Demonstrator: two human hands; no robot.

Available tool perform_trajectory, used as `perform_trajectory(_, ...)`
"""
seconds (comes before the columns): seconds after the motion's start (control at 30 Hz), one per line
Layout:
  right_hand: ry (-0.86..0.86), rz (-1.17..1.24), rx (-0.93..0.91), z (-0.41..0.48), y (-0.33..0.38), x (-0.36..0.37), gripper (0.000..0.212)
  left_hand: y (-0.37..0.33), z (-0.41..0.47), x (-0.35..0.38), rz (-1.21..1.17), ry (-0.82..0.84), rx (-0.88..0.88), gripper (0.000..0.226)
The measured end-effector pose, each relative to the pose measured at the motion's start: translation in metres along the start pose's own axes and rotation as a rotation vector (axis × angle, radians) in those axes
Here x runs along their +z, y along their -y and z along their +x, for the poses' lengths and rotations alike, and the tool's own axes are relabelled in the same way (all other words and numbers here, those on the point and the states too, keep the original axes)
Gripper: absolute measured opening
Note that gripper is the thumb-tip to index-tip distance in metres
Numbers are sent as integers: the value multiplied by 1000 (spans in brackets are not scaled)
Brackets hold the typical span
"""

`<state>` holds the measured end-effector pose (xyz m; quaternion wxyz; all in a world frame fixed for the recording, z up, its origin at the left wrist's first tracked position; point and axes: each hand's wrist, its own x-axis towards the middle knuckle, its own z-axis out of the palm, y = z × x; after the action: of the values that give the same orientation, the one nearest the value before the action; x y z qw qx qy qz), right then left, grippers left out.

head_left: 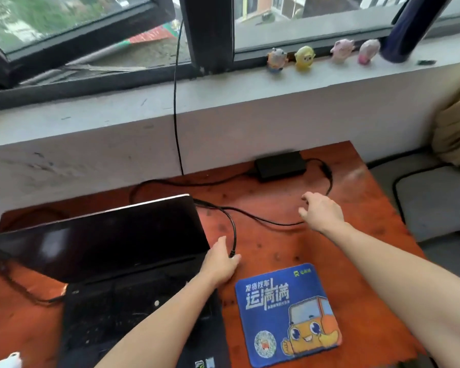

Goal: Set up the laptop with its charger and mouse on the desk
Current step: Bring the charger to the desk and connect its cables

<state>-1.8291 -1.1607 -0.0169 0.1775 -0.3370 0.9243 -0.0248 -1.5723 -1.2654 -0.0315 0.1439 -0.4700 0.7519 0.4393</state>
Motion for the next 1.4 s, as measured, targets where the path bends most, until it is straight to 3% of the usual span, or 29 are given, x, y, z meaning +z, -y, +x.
perform_trajectory(0.07, 23, -23, -56, 39, 0, -7, 48, -8, 12, 8, -80, -24, -79, 67)
perform_trajectory(0.2, 15, -97, -222, 111, 11, -19, 72, -18, 21, 21, -84, -136, -79, 22)
perform_trajectory(0.27, 59, -144, -298, 139, 21, -26, 81, -22, 16, 26, -114, -170, -63, 11)
perform_trajectory(0.4, 208, -262, -318, 169, 34, -16, 95, -16, -8, 31, -50, -154, -102, 10)
perform_trajectory(0.57, 191, -412, -268, 171, 34, -15, 87, -6, -21, 34, 132, -85, -173, 8)
perform_trajectory(0.77, 293, 100, -267, 134, -3, -28, 86, -23, -17, 30, 96, -131, -127, 8)
perform_trajectory(0.87, 293, 371, -218, 111, -11, -51, 92, -31, -11, 24, 75, -157, -118, 29)
perform_trajectory(0.97, 422, 666, -198, 92, -13, -86, 77, -42, -7, 15, 88, -215, -85, 40)
perform_trajectory(1.07, 547, 855, -208, 63, -17, -120, 65, -63, -6, -1, 91, -309, 19, 39)
perform_trajectory(1.23, 763, 1199, -98, 29, -15, -151, 91, -101, -11, -36, -45, -401, 150, 24)
perform_trajectory(1.3, 835, 1262, -135, 16, -15, -162, 87, -112, -15, -48, -89, -443, 185, 30)
perform_trajectory(1.4, 863, 1166, -220, -7, -21, -174, 89, -125, -15, -73, -164, -532, 224, 57)
